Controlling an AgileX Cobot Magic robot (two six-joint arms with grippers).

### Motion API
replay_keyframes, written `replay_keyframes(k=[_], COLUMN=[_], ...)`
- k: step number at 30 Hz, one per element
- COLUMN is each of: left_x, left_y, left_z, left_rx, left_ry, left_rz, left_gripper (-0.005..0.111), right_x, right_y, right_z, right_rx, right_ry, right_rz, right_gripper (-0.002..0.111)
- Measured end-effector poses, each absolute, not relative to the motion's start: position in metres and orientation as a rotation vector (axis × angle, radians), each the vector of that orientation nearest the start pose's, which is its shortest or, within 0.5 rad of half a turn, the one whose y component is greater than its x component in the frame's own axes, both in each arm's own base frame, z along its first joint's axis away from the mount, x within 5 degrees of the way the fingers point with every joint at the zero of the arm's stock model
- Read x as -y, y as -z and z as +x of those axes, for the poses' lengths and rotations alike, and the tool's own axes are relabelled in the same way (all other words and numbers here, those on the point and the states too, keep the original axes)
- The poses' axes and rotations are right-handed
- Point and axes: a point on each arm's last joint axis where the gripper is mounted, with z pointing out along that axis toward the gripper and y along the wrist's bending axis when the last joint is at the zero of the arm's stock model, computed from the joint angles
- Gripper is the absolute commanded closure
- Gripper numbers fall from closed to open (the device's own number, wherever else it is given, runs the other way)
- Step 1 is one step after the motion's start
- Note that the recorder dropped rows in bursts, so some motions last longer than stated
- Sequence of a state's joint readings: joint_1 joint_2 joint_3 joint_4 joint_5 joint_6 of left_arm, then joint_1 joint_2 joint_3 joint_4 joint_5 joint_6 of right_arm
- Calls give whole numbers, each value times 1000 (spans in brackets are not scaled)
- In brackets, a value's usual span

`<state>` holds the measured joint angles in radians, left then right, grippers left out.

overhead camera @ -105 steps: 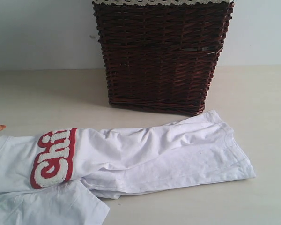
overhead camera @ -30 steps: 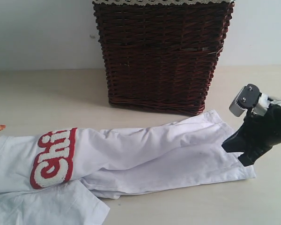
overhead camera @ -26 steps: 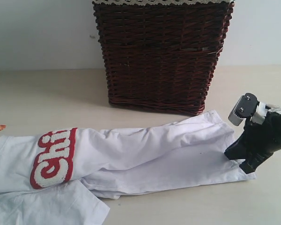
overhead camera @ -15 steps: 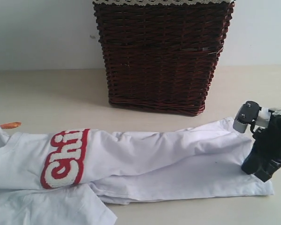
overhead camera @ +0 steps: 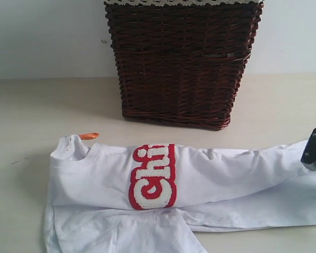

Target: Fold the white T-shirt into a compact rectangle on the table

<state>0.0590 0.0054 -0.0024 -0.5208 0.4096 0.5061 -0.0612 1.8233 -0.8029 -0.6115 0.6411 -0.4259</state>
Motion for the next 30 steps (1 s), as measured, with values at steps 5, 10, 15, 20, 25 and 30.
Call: replay_keyframes(k=[5, 10, 15, 20, 25, 30], left_x=[15, 15, 15, 15, 15, 15], left_y=[-182, -182, -182, -182, -182, -182], left_z=[53, 53, 53, 53, 53, 53], left_rx=[-1840, -1840, -1840, -1840, -1840, -1840], left_ry=[128, 126, 126, 126, 126, 126], left_rz=[105, 106, 106, 106, 106, 106], left_gripper=[107, 107, 107, 107, 107, 107], right_x=[41, 20, -19, -83, -141, -171], right_y=[-139, -170, -181, -183, -158, -140], right_z=[284, 284, 268, 252, 238, 229], right_rx=[-2771, -2584, -2441, -2135, -2031, -1994], right_ry=[500, 260, -333, -957, -1051, -931], right_rz=[-1149, -1077, -1225, -1407, -1642, -1786], right_gripper=[108, 108, 108, 108, 108, 104])
